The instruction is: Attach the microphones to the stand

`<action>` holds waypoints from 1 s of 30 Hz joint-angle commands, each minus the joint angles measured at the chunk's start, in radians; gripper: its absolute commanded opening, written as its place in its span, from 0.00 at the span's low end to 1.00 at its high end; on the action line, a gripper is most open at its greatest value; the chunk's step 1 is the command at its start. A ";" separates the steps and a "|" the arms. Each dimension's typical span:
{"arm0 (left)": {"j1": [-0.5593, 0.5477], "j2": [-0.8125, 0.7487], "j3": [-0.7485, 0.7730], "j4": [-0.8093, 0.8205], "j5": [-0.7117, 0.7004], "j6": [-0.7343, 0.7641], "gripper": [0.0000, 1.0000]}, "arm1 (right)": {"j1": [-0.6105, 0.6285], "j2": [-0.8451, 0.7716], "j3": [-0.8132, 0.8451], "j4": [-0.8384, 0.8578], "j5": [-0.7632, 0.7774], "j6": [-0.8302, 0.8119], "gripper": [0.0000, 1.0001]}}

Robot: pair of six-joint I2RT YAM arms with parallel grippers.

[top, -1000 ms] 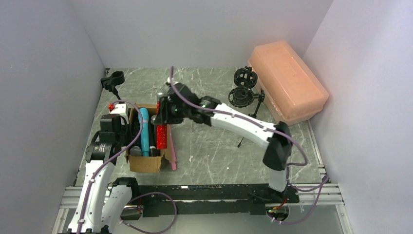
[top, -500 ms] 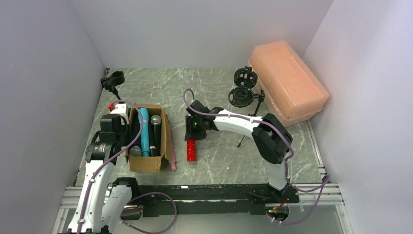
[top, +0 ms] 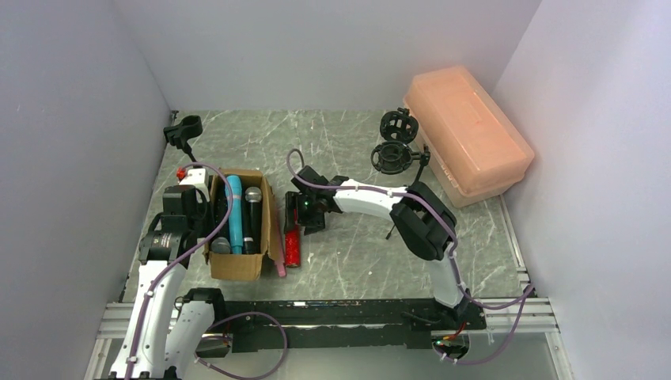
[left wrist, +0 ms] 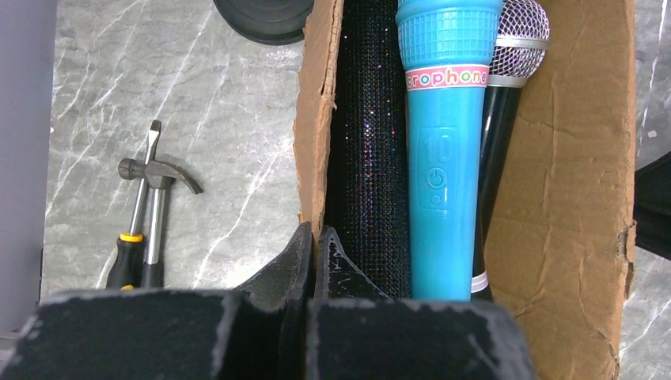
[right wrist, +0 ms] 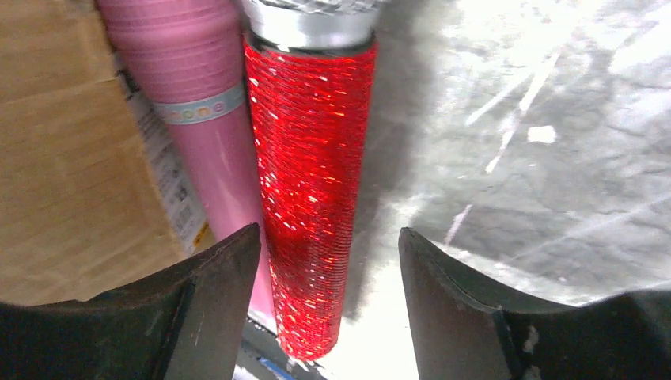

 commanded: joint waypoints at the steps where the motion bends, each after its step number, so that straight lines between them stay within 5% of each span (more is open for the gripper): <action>1: 0.001 -0.015 0.048 0.070 0.005 0.014 0.00 | 0.005 -0.028 0.060 0.040 -0.049 0.030 0.69; 12: 0.001 -0.025 0.046 0.065 0.005 0.015 0.00 | 0.045 -0.209 0.231 -0.054 0.179 0.003 0.63; 23: 0.001 -0.025 0.049 0.061 0.006 0.010 0.00 | 0.152 0.081 0.575 -0.130 0.007 0.004 0.63; 30: 0.001 -0.029 0.052 0.067 0.016 0.007 0.00 | 0.160 0.207 0.646 -0.143 -0.004 -0.019 0.64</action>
